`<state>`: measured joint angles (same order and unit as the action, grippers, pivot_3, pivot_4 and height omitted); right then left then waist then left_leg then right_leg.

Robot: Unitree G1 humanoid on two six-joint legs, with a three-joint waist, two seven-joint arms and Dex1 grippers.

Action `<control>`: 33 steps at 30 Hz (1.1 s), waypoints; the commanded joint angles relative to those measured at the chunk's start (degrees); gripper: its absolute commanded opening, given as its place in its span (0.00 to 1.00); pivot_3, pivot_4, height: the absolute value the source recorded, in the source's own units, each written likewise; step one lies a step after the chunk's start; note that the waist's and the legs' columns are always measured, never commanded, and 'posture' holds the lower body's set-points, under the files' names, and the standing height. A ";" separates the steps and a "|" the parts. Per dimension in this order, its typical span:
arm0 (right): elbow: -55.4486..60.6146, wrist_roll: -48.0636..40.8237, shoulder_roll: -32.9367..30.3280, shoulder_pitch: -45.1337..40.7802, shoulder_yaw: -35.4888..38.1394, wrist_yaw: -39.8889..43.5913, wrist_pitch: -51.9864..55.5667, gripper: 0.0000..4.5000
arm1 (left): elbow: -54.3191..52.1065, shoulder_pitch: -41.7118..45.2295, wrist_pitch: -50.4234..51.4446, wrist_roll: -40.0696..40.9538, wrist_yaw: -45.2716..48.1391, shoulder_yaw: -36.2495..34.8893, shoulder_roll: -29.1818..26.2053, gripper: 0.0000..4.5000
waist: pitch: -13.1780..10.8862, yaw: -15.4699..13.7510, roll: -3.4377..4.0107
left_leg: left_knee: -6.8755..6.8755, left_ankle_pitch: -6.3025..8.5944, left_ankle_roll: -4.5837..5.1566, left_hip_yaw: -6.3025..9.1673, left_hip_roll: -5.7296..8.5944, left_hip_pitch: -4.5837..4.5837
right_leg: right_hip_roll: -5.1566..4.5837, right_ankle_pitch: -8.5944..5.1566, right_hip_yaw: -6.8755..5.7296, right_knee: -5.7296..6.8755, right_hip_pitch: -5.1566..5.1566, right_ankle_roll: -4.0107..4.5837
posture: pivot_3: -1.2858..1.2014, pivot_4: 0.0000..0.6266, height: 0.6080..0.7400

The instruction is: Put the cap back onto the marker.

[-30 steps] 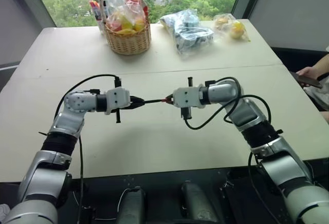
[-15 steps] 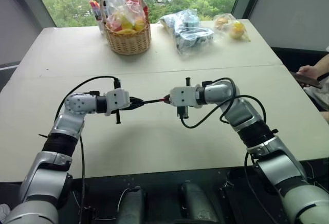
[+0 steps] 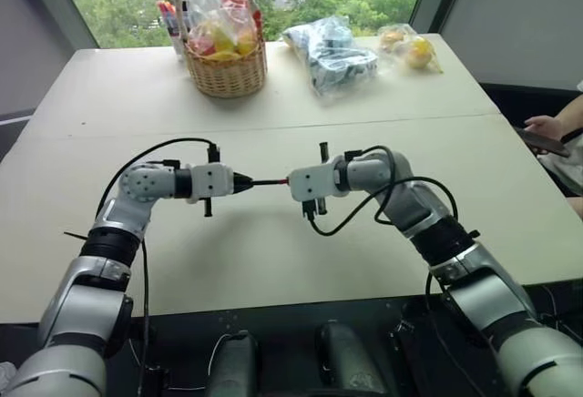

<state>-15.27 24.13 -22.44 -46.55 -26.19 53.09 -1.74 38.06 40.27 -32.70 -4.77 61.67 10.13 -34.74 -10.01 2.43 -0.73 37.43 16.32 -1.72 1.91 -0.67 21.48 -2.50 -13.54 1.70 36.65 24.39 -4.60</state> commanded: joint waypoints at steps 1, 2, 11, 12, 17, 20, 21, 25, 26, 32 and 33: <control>1.51 -1.41 4.12 -3.18 -0.66 -1.50 -1.60 0.02 | -2.94 1.35 -1.05 2.59 -2.34 -1.46 1.84 0.00 | 0.00 -0.01 0.00 | 0.00 0.00 0.00 0.00 0.00 0.00 | 0.00 0.00 0.00 0.00 0.00 0.00 | 0.52 0.24 1.00; 1.76 -1.81 4.45 -3.21 -0.40 -1.63 -1.65 0.02 | -3.47 0.77 -1.56 3.10 -2.38 -1.65 1.93 0.00 | 0.00 -0.01 0.00 | 0.00 0.00 0.00 0.00 0.00 0.00 | 0.00 0.00 0.00 0.01 0.01 0.00 | 0.52 0.24 1.00; 3.41 -2.38 4.19 -2.43 -0.06 -1.78 -5.56 0.02 | -2.82 -0.09 -7.59 3.65 -4.38 -3.02 2.58 0.00 | 0.00 -0.04 0.00 | 0.01 0.00 0.00 0.01 0.00 0.00 | -0.01 0.00 0.00 0.04 0.02 0.00 | 0.52 0.24 1.00; 3.27 -2.33 4.27 -2.47 0.07 -1.82 -5.79 0.02 | -2.63 0.02 -7.77 3.66 -4.37 -3.04 2.58 0.00 | 0.00 -0.04 0.00 | 0.01 0.00 0.00 0.00 0.00 0.00 | -0.01 0.00 0.00 0.04 0.02 0.00 | 0.52 0.24 1.00; 3.55 -1.66 3.63 -2.08 0.66 -3.16 -8.22 0.02 | -3.51 0.28 -9.23 1.69 -4.54 -2.07 1.48 0.00 | 0.00 -0.02 0.00 | 0.01 0.00 0.00 0.00 0.00 0.00 | -0.01 0.00 0.00 0.05 0.02 0.00 | 0.52 0.24 1.00; 3.72 -1.65 3.35 -1.67 1.12 -4.12 -9.18 0.02 | -4.66 -0.01 -9.07 0.07 -6.30 -1.88 0.97 0.00 | 0.00 -0.02 0.00 | 0.00 0.00 0.00 0.01 0.00 0.00 | -0.01 0.00 0.00 0.05 0.03 0.00 | 0.52 0.24 1.00; 3.66 -1.59 3.22 -1.56 1.25 -4.54 -9.56 0.02 | -5.24 -0.27 -8.92 -0.22 -6.84 -1.88 0.93 0.00 | 0.00 -0.03 0.00 | 0.00 0.00 0.00 0.01 0.00 0.00 | -0.01 0.00 0.00 0.06 0.03 0.00 | 0.52 0.24 1.00; 3.92 -1.90 2.74 -1.16 2.00 -5.77 -10.71 0.02 | -9.00 -1.70 -7.37 -1.50 -8.89 -1.79 0.77 0.00 | 0.00 -0.03 0.00 | 0.00 0.00 0.00 0.00 0.00 0.00 | -0.01 0.00 0.00 0.06 0.03 0.00 | 0.52 0.24 1.00; 3.98 -2.00 2.67 -1.07 2.21 -5.97 -11.01 0.02 | -10.01 -2.03 -6.93 -1.72 -9.30 -1.74 0.74 0.00 | 0.00 -0.03 0.00 | 0.00 0.00 0.00 0.01 0.00 0.00 | -0.01 0.00 0.00 0.06 0.03 0.00 | 0.52 0.24 1.00; 3.96 -2.90 2.63 -1.10 3.36 -6.13 -12.90 0.02 | -14.33 -2.86 -5.00 -1.87 -9.90 -1.24 0.33 0.00 | 0.00 -0.01 0.00 | 0.00 0.00 0.00 0.01 0.00 0.00 | -0.01 0.00 0.00 0.07 0.03 0.01 | 0.52 0.24 1.00; 3.94 -3.06 2.63 -1.11 3.50 -6.09 -13.14 0.02 | -14.64 -2.94 -5.00 -1.85 -9.72 -1.14 0.21 0.00 | 0.00 0.00 0.00 | 0.00 0.00 0.00 0.01 0.00 0.00 | -0.01 0.00 0.00 0.08 0.03 0.01 | 0.52 0.24 1.00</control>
<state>-16.05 24.00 -22.34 -46.30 -21.58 47.59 -11.48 28.88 36.34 -36.31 -7.99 52.23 7.20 -36.06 -10.01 2.43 -0.73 37.43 16.32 -1.72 1.92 -0.67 21.48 -2.51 -13.54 1.70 36.73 24.42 -4.59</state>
